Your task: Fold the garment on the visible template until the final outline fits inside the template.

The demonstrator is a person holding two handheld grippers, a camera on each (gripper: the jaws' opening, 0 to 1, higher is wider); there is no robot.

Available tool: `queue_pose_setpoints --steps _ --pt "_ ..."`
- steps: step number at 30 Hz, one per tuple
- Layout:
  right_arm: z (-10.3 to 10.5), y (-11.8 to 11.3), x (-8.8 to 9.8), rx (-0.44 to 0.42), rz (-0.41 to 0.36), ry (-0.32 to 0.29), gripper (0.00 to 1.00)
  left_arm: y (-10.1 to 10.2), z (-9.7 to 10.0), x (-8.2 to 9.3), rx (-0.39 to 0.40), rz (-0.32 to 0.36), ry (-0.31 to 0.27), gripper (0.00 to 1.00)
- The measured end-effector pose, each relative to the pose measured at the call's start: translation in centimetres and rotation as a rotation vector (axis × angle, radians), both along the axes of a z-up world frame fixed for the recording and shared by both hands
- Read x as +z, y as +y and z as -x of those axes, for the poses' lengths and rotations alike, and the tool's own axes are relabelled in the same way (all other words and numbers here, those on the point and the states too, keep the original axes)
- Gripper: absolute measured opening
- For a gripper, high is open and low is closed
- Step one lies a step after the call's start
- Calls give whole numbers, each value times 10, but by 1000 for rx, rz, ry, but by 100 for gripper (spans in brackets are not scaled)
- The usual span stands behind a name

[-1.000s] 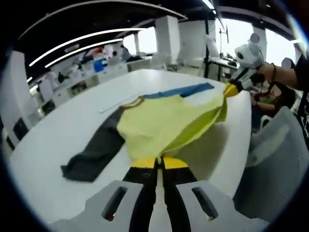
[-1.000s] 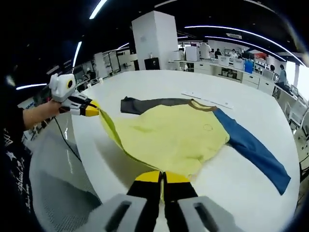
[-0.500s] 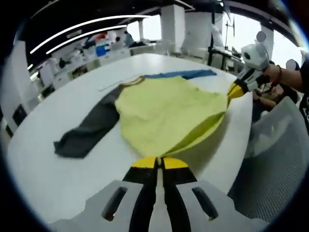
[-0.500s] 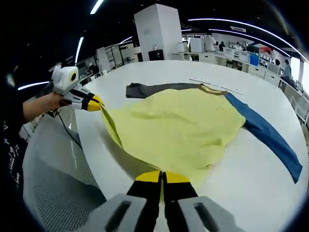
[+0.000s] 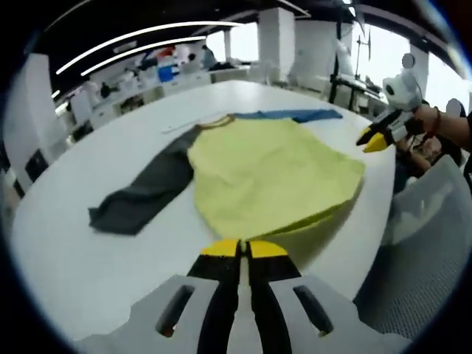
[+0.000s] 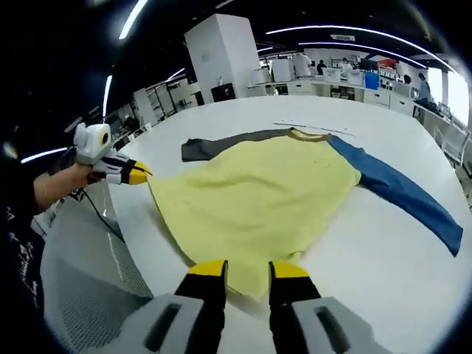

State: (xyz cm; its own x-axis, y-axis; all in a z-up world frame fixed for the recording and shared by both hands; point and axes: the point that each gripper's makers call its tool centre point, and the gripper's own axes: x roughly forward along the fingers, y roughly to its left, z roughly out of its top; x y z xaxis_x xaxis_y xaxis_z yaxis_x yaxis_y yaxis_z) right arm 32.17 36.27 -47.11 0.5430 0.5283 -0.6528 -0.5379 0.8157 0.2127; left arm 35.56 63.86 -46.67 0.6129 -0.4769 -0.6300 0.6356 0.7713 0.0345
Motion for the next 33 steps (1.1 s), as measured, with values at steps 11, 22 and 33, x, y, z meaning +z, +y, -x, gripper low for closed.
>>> queue_pose_setpoints --steps 11,22,33 --pt "5 -32 -44 -109 136 96 17 3 -1 1 19 -5 -6 0" --pt "-3 3 -49 -96 57 94 17 4 0 1 15 -6 -3 0" --pt "-23 16 -59 -116 108 110 17 4 -2 0 16 -3 -1 0"
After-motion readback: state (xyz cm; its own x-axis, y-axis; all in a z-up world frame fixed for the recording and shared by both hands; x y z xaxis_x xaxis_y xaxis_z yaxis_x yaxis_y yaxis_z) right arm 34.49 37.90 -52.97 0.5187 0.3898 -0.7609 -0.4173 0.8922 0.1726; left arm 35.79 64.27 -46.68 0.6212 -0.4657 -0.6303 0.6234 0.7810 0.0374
